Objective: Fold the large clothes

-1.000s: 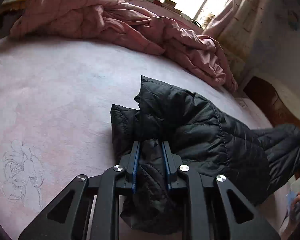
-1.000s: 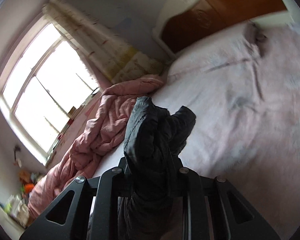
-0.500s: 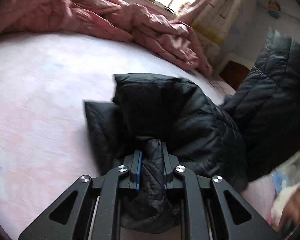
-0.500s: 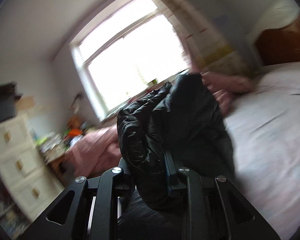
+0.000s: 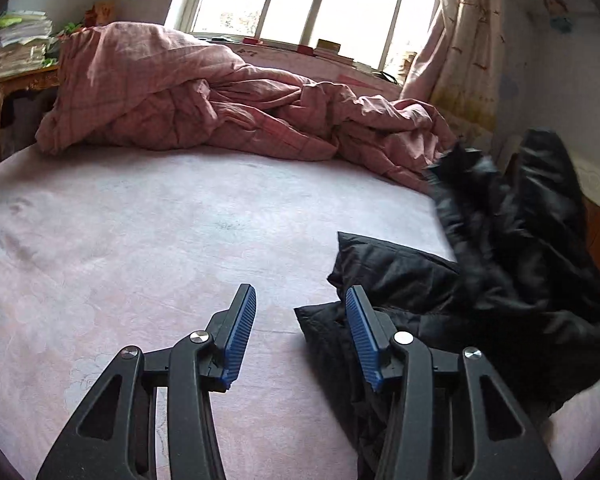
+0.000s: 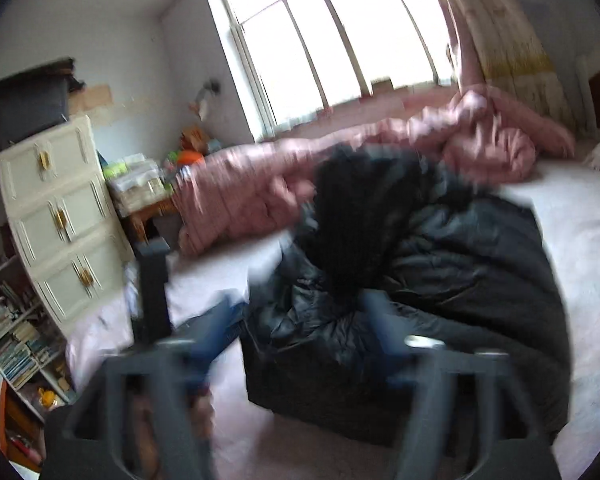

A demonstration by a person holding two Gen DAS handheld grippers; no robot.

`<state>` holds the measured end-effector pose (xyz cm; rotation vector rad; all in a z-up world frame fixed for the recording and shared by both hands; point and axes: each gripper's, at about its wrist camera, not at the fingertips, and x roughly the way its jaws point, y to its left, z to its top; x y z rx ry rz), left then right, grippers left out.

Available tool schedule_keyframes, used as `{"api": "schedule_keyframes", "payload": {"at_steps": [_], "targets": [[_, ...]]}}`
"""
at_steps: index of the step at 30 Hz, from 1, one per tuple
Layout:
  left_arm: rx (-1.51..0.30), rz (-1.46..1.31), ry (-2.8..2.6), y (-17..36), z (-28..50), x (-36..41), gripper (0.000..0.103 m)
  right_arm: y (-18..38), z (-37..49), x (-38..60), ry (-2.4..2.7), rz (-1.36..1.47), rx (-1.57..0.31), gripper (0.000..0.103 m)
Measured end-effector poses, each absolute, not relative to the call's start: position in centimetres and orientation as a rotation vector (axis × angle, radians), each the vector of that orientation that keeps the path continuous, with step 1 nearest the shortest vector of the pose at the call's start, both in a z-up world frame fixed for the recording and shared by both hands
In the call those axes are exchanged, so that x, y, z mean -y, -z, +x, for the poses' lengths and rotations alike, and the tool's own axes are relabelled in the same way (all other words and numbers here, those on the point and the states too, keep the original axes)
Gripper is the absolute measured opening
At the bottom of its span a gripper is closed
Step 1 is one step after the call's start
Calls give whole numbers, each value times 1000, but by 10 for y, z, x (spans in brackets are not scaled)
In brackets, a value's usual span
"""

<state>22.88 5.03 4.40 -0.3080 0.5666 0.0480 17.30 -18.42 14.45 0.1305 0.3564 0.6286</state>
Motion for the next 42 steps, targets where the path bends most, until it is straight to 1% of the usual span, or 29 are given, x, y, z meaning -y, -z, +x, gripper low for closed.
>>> {"api": "schedule_keyframes", "payload": {"at_steps": [3, 6, 10, 13, 16, 19, 21, 22, 23, 25, 27, 28, 29, 31, 33, 36, 39, 42], "targets": [[-577, -283, -39, -41, 229, -45, 46, -165, 167, 195, -428, -25, -246, 83], [-569, -280, -31, -43, 229, -43, 46, -163, 196, 224, -268, 19, -269, 83], [-583, -247, -9, -42, 229, -35, 46, -134, 258, 286, -105, 222, -452, 83], [-602, -246, -12, -39, 232, -34, 46, -110, 283, 311, -187, 369, -577, 81], [-573, -270, -7, -42, 228, -39, 46, -95, 289, 294, -284, 326, -652, 80], [-416, -242, -10, -61, 204, -38, 46, -88, 280, 257, -322, 208, -662, 80], [-274, -219, -34, -78, 181, -37, 55, -85, 271, 241, -343, 181, -659, 80], [-203, -219, -41, -85, 169, -37, 66, -84, 267, 234, -353, 157, -659, 80], [-137, -220, -35, -92, 157, -38, 72, -82, 264, 228, -360, 133, -656, 80], [-87, -210, 27, -106, 146, -34, 74, -82, 260, 217, -372, 95, -649, 80], [-107, -180, 81, -120, 145, -22, 76, -84, 255, 208, -386, 70, -639, 80], [-125, -162, 91, -124, 147, -14, 78, -85, 250, 204, -407, 58, -636, 80], [-157, -141, 87, -128, 152, -6, 80, -85, 248, 199, -429, 44, -635, 80], [-237, -115, 77, -130, 170, 7, 80, -87, 243, 192, -462, 22, -633, 80], [-341, -115, 65, -124, 195, 17, 80, -87, 242, 190, -477, 24, -636, 80], [-446, -150, 86, -108, 223, 26, 80, -87, 246, 194, -507, 56, -651, 80], [-487, -75, -28, -92, 234, 36, 80, -90, 236, 199, -484, 44, -628, 80], [-518, -42, -81, -75, 239, 32, 80, -98, 226, 213, -390, 57, -563, 80]]}}
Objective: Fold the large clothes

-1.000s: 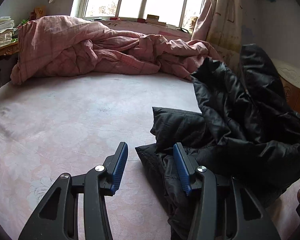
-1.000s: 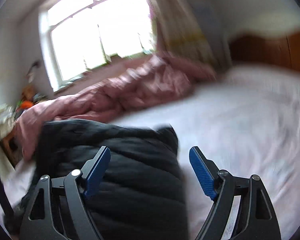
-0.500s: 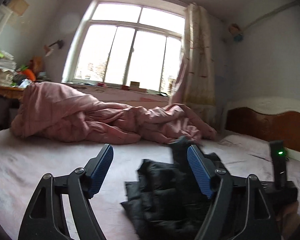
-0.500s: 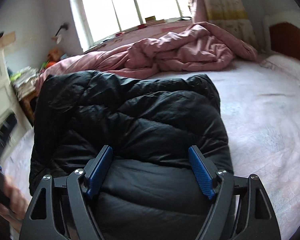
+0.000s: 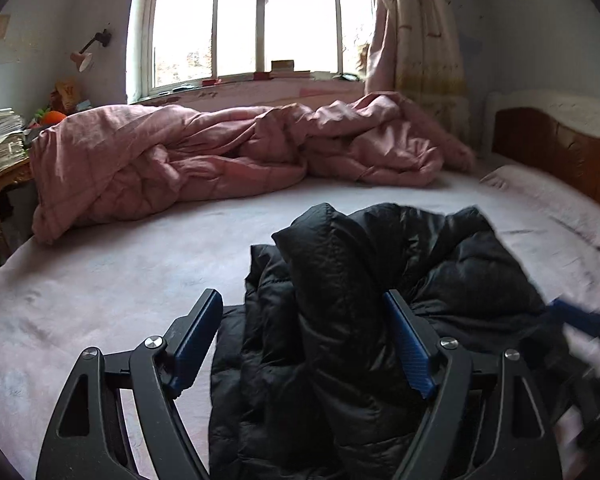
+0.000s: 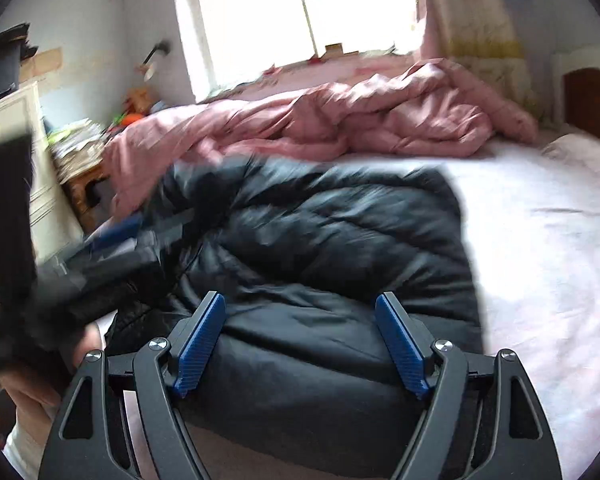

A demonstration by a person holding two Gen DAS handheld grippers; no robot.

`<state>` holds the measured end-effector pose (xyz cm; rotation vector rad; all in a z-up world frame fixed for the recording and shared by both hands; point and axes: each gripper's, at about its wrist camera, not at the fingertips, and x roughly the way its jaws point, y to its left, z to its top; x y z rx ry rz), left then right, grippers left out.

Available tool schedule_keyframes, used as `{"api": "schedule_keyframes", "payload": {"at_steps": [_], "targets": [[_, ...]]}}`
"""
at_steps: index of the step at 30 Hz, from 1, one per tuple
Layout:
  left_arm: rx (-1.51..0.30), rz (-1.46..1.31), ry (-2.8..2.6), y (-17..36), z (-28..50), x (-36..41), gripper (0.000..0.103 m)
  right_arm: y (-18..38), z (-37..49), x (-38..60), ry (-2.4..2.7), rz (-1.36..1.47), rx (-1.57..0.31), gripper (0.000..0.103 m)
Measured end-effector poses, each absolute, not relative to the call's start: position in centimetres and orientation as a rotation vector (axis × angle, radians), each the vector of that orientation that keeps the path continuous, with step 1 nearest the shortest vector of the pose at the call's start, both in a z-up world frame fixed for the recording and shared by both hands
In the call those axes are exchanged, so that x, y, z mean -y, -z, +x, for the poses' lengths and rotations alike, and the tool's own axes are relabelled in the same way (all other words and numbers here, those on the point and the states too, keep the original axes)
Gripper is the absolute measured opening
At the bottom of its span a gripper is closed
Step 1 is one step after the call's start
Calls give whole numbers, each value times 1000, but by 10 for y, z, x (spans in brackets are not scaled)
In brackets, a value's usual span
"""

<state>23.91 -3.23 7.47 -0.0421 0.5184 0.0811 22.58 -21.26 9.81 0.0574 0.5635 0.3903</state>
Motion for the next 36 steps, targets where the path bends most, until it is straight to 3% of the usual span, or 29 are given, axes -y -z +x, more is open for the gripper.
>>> {"api": "schedule_keyframes", "payload": {"at_steps": [18, 26, 36], "targets": [[-596, -21, -187, -37, 231, 6, 82, -93, 240, 244, -190, 4, -618, 82], [-660, -43, -157, -30, 238, 1, 82, -67, 273, 269, -387, 257, -805, 84], [-643, -129, -90, -38, 230, -8, 80, -43, 289, 260, -391, 237, -893, 87]]}}
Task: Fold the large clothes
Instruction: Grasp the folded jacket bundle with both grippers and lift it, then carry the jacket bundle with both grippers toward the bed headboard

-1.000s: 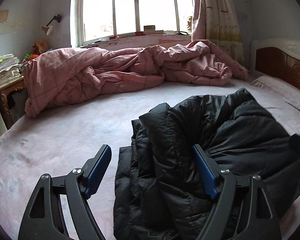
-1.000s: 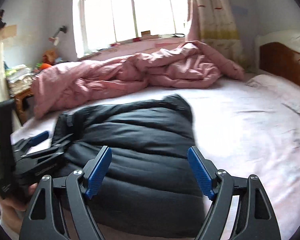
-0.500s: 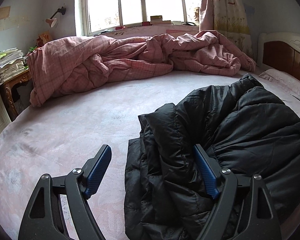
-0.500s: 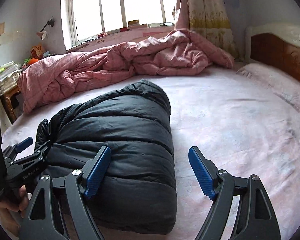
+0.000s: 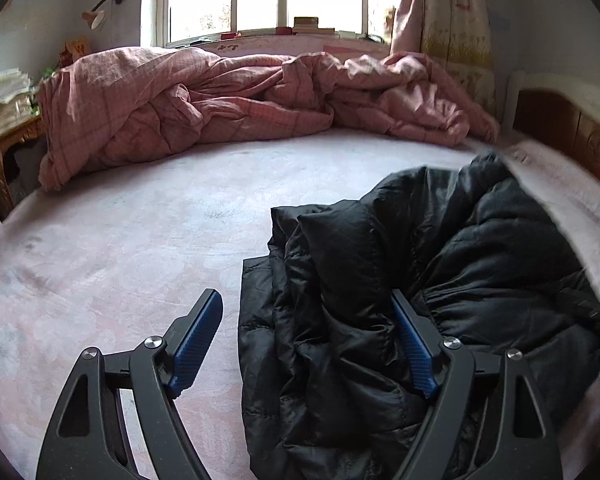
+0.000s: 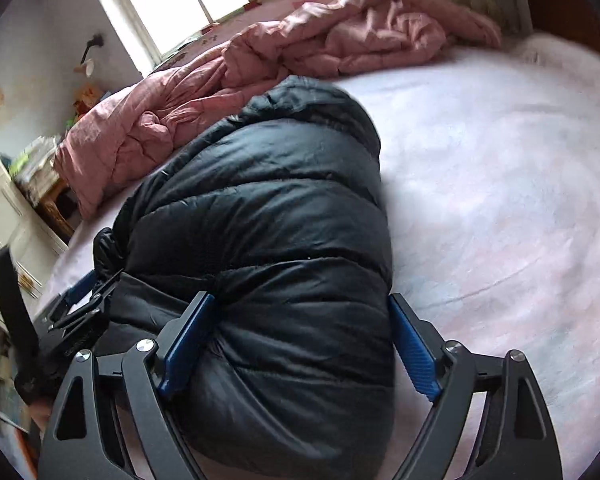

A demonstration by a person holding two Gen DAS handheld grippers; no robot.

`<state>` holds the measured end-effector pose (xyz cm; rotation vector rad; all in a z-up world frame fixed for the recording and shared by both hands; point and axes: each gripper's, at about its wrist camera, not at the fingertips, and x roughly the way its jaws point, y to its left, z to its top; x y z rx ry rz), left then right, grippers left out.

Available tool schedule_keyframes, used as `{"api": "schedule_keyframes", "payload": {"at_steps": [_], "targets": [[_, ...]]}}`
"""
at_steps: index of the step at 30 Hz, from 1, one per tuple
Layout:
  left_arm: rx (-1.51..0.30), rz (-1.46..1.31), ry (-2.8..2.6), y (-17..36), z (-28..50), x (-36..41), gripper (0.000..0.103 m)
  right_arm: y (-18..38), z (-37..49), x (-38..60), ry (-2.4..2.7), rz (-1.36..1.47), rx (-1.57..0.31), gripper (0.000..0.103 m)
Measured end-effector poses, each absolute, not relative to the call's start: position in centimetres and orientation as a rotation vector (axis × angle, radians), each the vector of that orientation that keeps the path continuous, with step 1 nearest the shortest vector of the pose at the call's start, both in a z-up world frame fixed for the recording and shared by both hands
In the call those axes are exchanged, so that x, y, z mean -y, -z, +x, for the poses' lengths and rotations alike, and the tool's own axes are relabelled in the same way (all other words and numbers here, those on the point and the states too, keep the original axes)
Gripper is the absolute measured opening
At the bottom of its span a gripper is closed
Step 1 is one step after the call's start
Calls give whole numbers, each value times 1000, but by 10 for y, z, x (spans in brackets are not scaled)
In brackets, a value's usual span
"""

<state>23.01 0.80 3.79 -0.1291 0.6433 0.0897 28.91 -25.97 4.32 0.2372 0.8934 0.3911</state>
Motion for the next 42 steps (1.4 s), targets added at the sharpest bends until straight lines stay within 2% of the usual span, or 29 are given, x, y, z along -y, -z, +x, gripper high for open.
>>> {"api": "schedule_keyframes", "payload": {"at_steps": [3, 5, 7, 10, 17, 24, 25, 26, 28, 29, 30, 31, 32, 33, 35, 42], "targets": [[-609, -299, 29, -51, 214, -22, 85, -46, 286, 253, -409, 213, -877, 86], [-613, -365, 85, -57, 209, -24, 96, -51, 281, 246, -430, 187, -862, 86], [-662, -355, 66, -55, 214, -21, 96, -56, 275, 239, -454, 165, -855, 85], [-719, -330, -10, -40, 221, -20, 103, -62, 263, 227, -448, 77, -835, 85], [-710, -530, 13, -18, 208, -46, 103, -63, 268, 243, -409, 163, -810, 86], [-823, -723, 183, 7, 224, -58, 102, -50, 285, 245, -445, 211, -869, 98], [-820, -726, 200, 6, 223, -57, 96, -45, 289, 246, -456, 244, -888, 98], [-815, -740, 238, 6, 222, -56, 86, -40, 293, 248, -471, 286, -906, 98], [-818, -793, 317, 10, 222, -55, 76, -34, 297, 251, -492, 337, -930, 99], [-814, -804, 331, 11, 222, -56, 67, -34, 297, 251, -496, 340, -927, 95], [-806, -813, 348, 11, 220, -56, 63, -36, 295, 251, -497, 334, -913, 85], [-799, -821, 363, 10, 219, -55, 58, -39, 292, 250, -492, 330, -899, 81], [-792, -819, 366, 10, 218, -55, 54, -43, 288, 248, -489, 320, -876, 72], [-782, -812, 371, 7, 216, -54, 53, -48, 283, 246, -490, 304, -849, 65], [-761, -797, 380, 2, 213, -51, 47, -56, 275, 243, -485, 276, -807, 60], [-687, -732, 413, -28, 201, -44, 45, -77, 256, 252, -499, 298, -739, 59]]}}
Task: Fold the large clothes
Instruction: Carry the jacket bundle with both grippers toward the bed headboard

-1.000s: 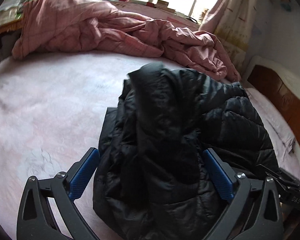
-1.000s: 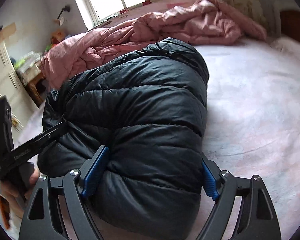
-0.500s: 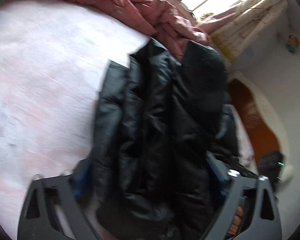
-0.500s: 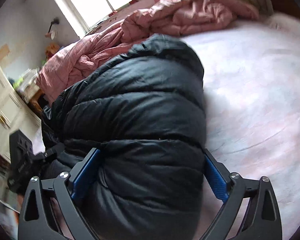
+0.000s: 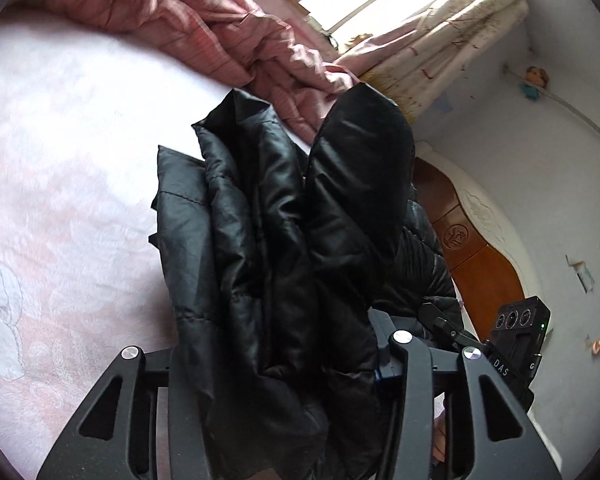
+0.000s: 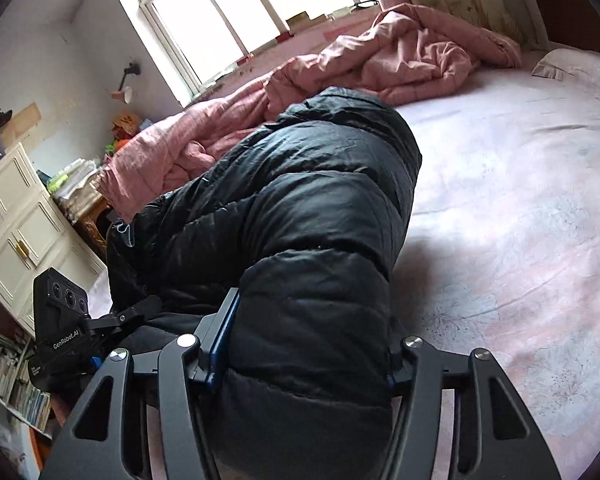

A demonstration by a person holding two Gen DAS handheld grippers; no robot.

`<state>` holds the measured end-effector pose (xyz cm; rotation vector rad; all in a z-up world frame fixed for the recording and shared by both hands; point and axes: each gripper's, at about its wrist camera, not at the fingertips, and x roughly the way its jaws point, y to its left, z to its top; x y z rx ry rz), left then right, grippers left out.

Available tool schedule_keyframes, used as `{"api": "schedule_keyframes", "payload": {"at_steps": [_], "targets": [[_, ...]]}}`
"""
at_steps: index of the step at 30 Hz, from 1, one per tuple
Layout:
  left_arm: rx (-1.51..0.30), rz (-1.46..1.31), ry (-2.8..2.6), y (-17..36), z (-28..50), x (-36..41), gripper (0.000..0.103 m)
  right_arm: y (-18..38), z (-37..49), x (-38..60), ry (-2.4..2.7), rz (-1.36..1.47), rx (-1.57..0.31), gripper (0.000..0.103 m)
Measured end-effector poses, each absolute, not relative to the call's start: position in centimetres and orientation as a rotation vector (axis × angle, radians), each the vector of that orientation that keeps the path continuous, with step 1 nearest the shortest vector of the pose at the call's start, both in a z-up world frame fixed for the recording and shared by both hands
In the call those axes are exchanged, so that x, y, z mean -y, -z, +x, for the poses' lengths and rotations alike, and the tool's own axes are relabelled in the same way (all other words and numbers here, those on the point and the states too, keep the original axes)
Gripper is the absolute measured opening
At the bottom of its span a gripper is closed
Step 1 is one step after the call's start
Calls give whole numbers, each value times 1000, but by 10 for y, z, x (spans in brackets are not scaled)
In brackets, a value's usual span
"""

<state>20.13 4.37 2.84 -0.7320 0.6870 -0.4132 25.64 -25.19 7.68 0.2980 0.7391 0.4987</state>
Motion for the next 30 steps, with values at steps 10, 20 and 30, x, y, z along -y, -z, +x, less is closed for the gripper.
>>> {"api": "schedule_keyframes", "payload": {"at_steps": [10, 20, 30], "targets": [[-617, -637, 443, -70, 198, -29, 45, -113, 234, 263, -502, 291, -638, 60], [-649, -574, 595, -106, 244, 74, 45, -159, 227, 347, -341, 245, -574, 60], [-776, -568, 898, -106, 272, 306, 45, -188, 174, 560, 63, 259, -525, 60]]}}
